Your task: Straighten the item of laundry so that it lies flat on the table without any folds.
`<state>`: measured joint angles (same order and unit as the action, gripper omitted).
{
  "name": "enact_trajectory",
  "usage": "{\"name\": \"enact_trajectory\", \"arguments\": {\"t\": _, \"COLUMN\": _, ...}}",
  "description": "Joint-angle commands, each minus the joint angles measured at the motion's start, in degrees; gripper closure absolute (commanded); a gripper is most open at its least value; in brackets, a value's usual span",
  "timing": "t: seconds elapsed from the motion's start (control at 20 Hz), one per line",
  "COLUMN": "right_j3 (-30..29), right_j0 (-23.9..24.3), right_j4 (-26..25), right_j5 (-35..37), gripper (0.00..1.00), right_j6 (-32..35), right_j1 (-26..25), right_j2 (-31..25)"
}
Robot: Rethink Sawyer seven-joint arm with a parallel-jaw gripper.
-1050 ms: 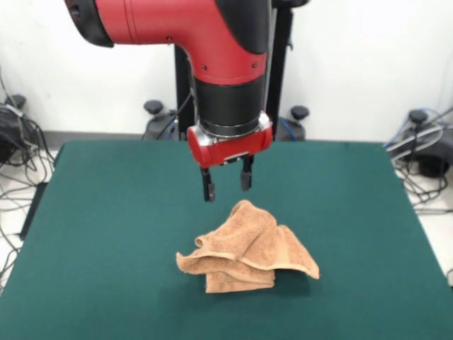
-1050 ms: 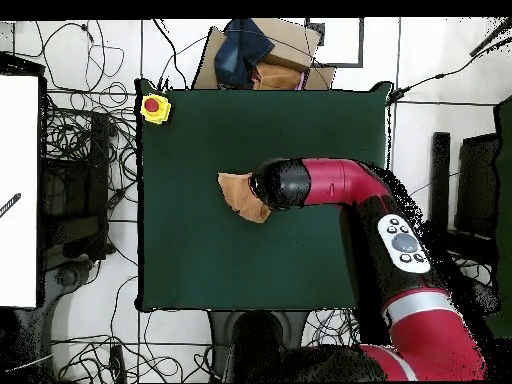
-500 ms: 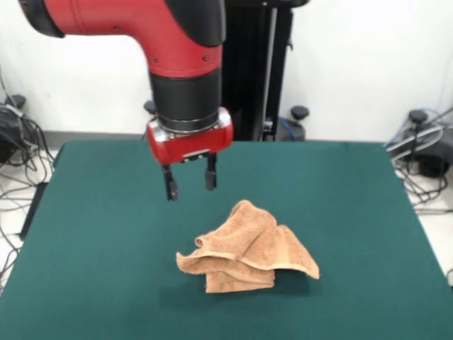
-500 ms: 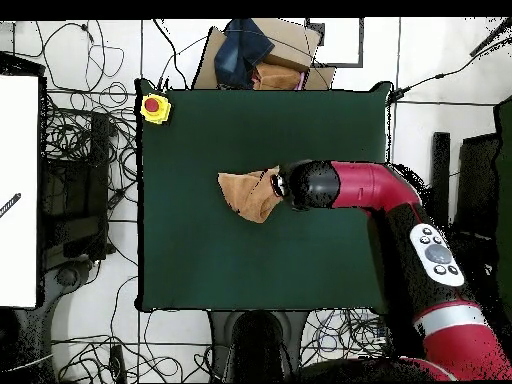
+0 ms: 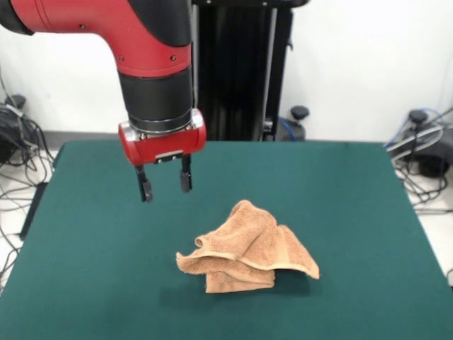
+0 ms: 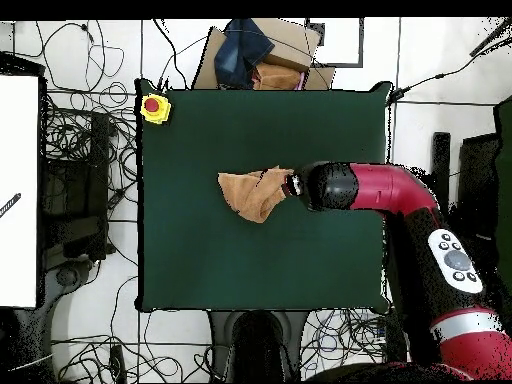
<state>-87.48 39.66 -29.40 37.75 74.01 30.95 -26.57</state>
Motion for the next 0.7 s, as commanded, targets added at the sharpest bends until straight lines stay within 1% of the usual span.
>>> {"name": "enact_trajectory", "arguments": {"t": 0.05, "right_j3": 2.4, "right_j0": -1.87, "right_j4": -3.22, "right_j5": 7.36, "gripper": 0.0, "right_j6": -12.52, "right_j1": -2.99, "right_j2": -4.5}}
{"name": "enact_trajectory", "arguments": {"t": 0.25, "right_j3": 2.04, "right_j0": -2.01, "right_j4": -2.47, "right_j5": 8.23, "gripper": 0.0, "right_j6": -11.98, "right_j1": -2.26, "right_j2": -4.63}}
{"name": "enact_trajectory", "arguments": {"t": 0.45, "right_j3": 3.15, "right_j0": -2.92, "right_j4": -2.13, "right_j5": 9.61, "gripper": 0.0, "right_j6": -11.15, "right_j1": -2.26, "right_j2": -4.39}}
{"name": "enact_trajectory", "arguments": {"t": 0.7, "right_j3": 5.76, "right_j0": -3.95, "right_j4": -1.66, "right_j5": 13.27, "gripper": 0.0, "right_j6": -10.99, "right_j1": -2.53, "right_j2": -4.36}}
